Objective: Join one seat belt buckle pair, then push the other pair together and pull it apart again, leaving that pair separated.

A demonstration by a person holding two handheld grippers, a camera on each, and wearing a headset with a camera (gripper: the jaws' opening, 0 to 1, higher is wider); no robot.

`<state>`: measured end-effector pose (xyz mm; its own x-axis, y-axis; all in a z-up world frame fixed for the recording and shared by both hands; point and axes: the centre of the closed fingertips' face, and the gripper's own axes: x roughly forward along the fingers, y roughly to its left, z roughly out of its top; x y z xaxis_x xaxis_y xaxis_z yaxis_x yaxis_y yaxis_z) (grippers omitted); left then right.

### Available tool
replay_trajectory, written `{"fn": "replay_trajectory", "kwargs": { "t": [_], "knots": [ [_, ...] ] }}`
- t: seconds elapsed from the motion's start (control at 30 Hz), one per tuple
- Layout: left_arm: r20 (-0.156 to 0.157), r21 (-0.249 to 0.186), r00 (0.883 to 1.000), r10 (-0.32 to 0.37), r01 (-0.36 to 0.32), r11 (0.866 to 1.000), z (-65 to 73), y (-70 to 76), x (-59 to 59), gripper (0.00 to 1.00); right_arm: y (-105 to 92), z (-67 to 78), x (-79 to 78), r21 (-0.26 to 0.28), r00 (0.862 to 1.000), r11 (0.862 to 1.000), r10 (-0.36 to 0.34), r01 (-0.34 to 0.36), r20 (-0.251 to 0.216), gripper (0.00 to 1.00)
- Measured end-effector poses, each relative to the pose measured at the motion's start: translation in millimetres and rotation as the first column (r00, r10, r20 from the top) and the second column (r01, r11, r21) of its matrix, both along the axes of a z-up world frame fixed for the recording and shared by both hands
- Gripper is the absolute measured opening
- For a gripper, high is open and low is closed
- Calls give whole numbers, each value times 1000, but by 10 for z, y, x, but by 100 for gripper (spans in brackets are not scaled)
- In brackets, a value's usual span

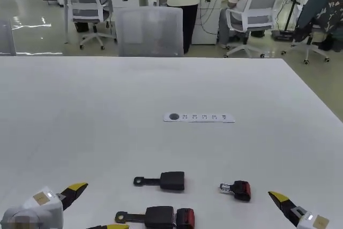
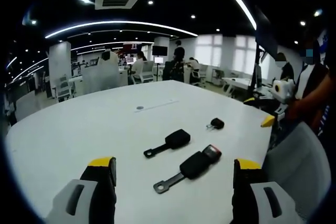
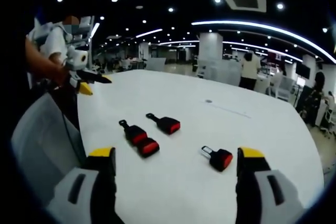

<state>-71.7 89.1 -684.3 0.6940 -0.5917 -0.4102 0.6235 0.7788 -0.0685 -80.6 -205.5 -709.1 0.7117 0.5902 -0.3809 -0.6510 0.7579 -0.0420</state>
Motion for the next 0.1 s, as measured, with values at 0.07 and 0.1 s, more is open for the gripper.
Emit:
{"fn": "replay_trajectory", "kwargs": {
  "t": [0.07,0.1],
  "knots": [
    [2,2,1000,1,-1,1000,-2,7,-7,95,-10,-7,-17,-3,1000,1000,-2,2,-2,96],
    [2,1,1000,0,0,1000,0,7,-16,95,-12,-9,-26,-4,1000,1000,-3,3,-4,96]
  ]
}}
